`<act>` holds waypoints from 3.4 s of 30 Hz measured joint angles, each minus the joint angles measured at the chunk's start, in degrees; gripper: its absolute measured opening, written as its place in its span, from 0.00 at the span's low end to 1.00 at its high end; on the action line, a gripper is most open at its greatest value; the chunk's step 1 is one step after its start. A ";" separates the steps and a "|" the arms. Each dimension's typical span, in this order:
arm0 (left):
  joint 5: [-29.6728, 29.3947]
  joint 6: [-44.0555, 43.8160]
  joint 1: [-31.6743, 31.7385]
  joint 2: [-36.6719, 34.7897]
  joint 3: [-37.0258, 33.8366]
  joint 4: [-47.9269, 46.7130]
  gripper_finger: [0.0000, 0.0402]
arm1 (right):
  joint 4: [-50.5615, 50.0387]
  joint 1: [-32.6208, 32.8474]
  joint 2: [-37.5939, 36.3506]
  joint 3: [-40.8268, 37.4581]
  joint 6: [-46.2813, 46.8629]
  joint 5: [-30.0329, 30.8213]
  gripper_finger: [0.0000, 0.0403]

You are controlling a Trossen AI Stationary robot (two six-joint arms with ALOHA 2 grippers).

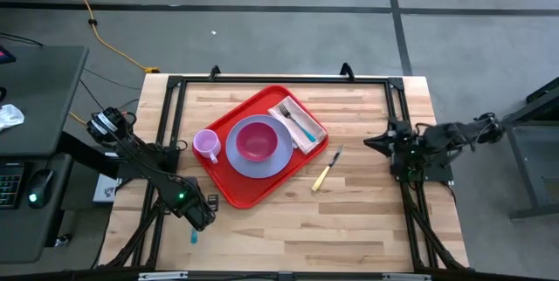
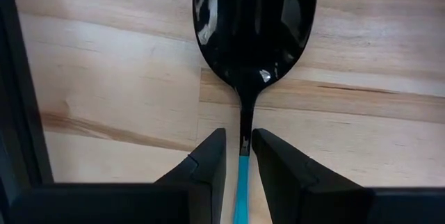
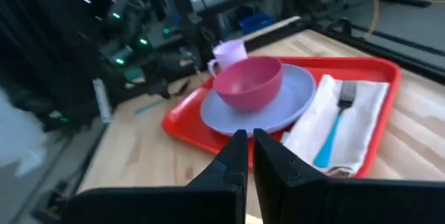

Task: Set up tray
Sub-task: Put the blue spoon on top of the brown table napkin to the left of the blue fork on the red serving tray

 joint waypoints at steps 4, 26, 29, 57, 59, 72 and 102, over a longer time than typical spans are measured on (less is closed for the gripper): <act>0.00 1.27 0.02 0.00 0.00 0.01 0.29 | -4.49 0.00 -3.83 0.00 1.92 -2.41 0.00; 0.66 1.49 0.04 0.04 0.54 -0.96 0.29 | 11.58 0.02 -4.64 -13.87 6.54 -0.88 0.00; 0.74 1.49 0.04 0.04 0.55 -1.01 0.29 | 11.76 0.00 -4.67 -13.86 6.54 -0.86 0.00; 1.49 1.44 0.09 0.02 0.55 -0.76 0.19 | 11.32 0.01 -4.63 -13.90 2.45 -0.88 0.00; 1.49 1.38 0.09 0.02 0.53 -0.49 0.12 | 11.32 0.00 -4.64 -13.90 2.45 -0.88 0.00; 1.43 -0.08 0.09 0.07 1.70 -1.27 0.03 | 11.31 0.02 -4.63 -13.90 2.45 -1.51 0.00; -11.52 5.73 6.30 0.09 21.82 -5.89 0.03 | 11.71 0.00 -4.62 -13.90 3.26 -2.08 0.00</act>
